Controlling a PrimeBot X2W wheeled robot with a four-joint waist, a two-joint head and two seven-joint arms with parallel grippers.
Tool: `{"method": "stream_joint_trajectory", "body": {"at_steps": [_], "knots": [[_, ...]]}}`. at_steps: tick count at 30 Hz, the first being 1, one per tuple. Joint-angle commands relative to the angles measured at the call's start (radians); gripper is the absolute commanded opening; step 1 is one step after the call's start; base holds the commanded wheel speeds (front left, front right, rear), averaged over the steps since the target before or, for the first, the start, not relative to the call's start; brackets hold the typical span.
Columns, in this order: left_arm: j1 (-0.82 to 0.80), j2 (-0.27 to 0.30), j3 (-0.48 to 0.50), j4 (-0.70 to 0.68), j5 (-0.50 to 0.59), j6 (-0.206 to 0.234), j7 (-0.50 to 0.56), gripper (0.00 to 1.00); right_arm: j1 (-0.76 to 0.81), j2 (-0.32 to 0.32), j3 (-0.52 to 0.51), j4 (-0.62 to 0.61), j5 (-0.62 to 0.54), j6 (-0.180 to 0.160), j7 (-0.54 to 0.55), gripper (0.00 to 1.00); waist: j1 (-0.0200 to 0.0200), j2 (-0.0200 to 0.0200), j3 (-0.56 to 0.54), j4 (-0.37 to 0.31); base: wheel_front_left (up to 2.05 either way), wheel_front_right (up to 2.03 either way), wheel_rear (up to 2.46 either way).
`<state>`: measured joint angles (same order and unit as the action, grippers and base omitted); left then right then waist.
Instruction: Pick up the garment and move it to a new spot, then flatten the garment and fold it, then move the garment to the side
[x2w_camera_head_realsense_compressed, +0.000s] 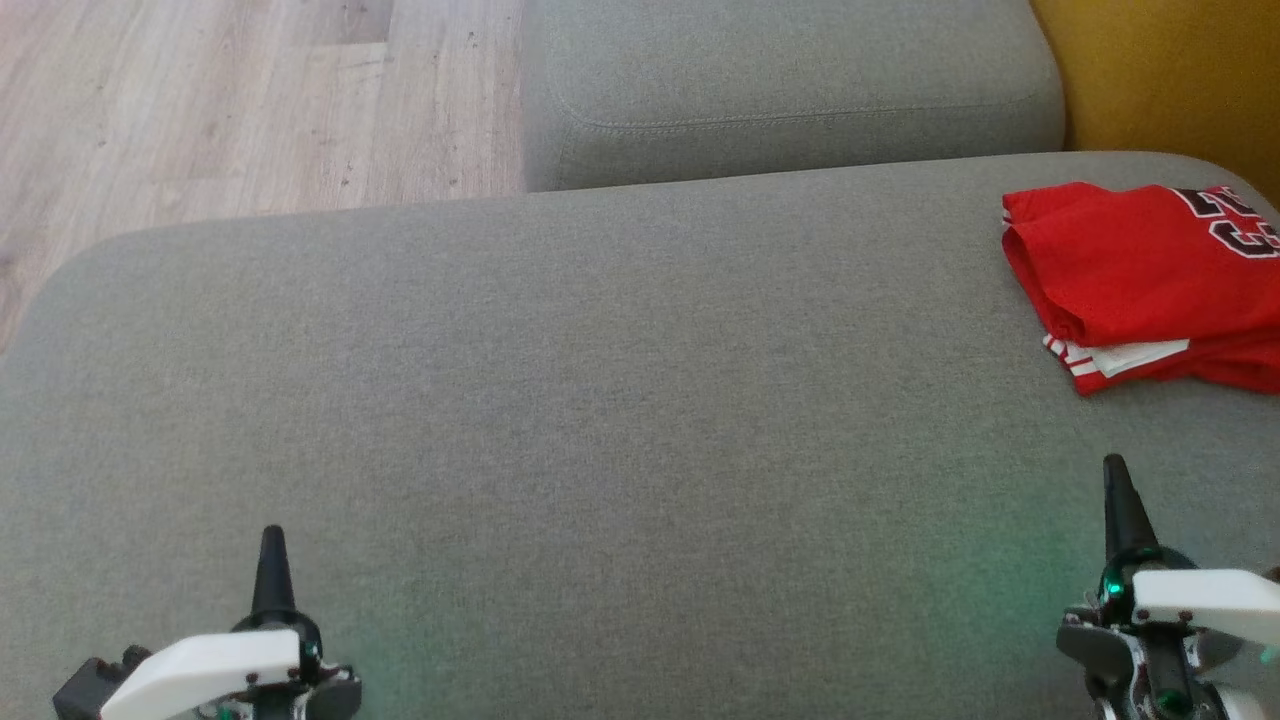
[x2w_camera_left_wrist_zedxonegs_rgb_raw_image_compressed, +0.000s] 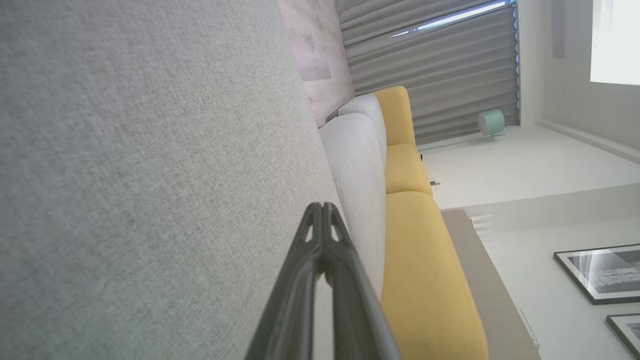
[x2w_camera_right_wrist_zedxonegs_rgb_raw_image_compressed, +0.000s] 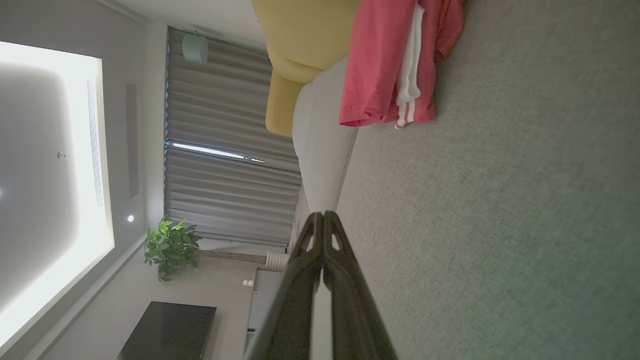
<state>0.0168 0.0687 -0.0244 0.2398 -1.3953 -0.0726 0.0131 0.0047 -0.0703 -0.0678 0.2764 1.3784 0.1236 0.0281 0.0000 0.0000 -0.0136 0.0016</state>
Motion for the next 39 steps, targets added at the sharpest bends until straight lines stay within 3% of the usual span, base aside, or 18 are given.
{"method": "stream_joint_trajectory", "body": {"at_steps": [1,21,39], "knots": [[-0.066,0.013,0.044,-0.023,-0.036,-0.017,0.011,0.0,-0.067,-0.002,0.01,-0.033,0.04,0.006,0.01,0.0,0.0001,0.0,0.002,0.0,0.0,0.0,0.0],[-0.122,0.011,0.098,0.003,-0.247,-0.058,0.068,0.0,-0.11,0.003,-0.022,-0.033,0.25,0.007,0.066,0.0,0.0,0.0,0.017,-0.002,0.0,0.0,0.0],[-0.122,0.005,0.106,0.004,-0.24,-0.058,0.074,0.0,-0.111,0.007,-0.028,-0.033,0.245,0.007,0.07,0.0,0.0,0.0,0.017,-0.002,0.0,0.0,0.0]]}}
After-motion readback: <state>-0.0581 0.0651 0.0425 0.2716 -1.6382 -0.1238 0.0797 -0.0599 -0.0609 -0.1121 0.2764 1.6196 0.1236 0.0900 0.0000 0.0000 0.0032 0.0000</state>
